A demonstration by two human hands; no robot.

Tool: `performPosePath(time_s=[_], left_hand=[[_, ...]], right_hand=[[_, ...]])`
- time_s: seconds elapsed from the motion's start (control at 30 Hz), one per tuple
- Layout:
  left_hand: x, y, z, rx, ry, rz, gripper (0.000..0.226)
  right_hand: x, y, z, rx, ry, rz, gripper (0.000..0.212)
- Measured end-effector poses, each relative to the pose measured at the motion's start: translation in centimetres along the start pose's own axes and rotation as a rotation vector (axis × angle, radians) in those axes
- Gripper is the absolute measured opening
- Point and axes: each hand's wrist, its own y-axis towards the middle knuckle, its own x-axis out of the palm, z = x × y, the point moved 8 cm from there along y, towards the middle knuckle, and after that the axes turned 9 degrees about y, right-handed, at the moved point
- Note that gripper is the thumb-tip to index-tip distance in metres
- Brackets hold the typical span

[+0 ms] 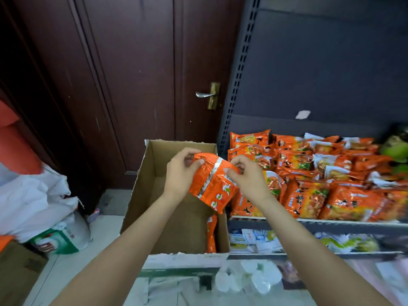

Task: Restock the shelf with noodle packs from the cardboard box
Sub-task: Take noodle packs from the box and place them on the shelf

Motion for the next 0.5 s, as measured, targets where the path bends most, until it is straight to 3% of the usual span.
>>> performPosePath(time_s=[0.2,0.5], left_hand=[[1.6,-3.2,7.8,0.147,0.003,0.045,0.015],[7.2,-7.2,6.8,0.067,0.058,-0.21,0.024]], right_hand=[[-7.0,-4.1,-2.8,-0.091,0.031,0.085,0.019],[-10.3,-8.8,-0.6,-0.045,-0.215,0.101,0.027]])
